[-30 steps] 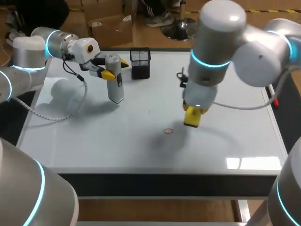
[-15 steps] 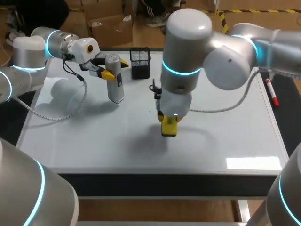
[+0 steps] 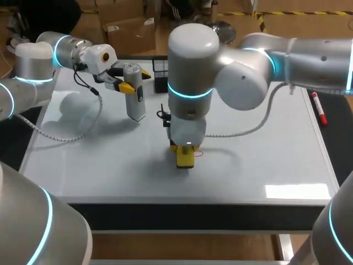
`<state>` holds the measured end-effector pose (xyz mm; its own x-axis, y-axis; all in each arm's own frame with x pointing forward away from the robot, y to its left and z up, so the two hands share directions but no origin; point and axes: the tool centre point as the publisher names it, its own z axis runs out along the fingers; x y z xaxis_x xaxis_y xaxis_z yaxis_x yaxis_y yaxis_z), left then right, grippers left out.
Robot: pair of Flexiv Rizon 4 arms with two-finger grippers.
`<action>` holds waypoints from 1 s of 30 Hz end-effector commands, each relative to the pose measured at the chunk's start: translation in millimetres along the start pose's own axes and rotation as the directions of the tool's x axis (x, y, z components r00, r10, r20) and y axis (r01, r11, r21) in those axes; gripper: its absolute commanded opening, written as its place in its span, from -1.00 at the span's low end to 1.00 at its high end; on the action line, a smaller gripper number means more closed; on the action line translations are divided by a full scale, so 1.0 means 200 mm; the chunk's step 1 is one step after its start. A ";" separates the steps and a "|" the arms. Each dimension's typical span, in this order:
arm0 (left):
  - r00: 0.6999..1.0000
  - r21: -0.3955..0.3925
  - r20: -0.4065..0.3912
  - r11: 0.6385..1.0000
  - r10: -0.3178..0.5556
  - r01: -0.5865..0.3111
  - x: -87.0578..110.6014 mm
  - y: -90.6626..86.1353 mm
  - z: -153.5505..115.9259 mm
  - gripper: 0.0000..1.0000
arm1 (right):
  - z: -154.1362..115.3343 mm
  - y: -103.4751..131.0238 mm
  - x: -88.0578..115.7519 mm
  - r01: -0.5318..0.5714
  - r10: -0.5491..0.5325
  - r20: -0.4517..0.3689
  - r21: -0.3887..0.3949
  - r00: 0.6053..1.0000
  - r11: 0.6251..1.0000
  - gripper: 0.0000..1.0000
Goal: Pick up the inspection probe, press it on each red-marked spot on the whiteboard one by one, put down the probe, pick up the eraser, and wipe off all the red marks.
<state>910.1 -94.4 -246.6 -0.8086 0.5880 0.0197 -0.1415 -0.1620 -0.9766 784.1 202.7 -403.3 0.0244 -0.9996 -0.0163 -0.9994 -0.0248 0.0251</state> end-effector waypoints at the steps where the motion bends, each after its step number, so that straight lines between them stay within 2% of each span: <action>1: 1.000 -0.001 -0.003 1.000 -0.001 0.001 0.00 -0.01 0.00 -1.00 | 0.02 -0.01 -0.02 0.010 -0.010 -0.012 -0.001 1.000 1.000 -1.00; 15: 1.000 -0.001 -0.003 1.000 -0.001 0.001 0.00 -0.01 0.00 -1.00 | 0.09 -0.03 0.03 -0.002 0.002 -0.015 -0.022 1.000 1.000 -1.00; 30: 1.000 -0.001 -0.003 1.000 -0.001 0.001 0.00 -0.01 0.00 -1.00 | 0.15 -0.04 0.18 -0.058 0.057 -0.021 -0.042 0.998 0.997 -1.00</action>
<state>910.1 -94.4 -246.6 -0.8086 0.5880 0.0196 -0.1416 -0.1621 -0.9766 792.0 178.0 -430.2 -0.0308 -0.9995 0.0103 -0.9971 0.0314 0.0699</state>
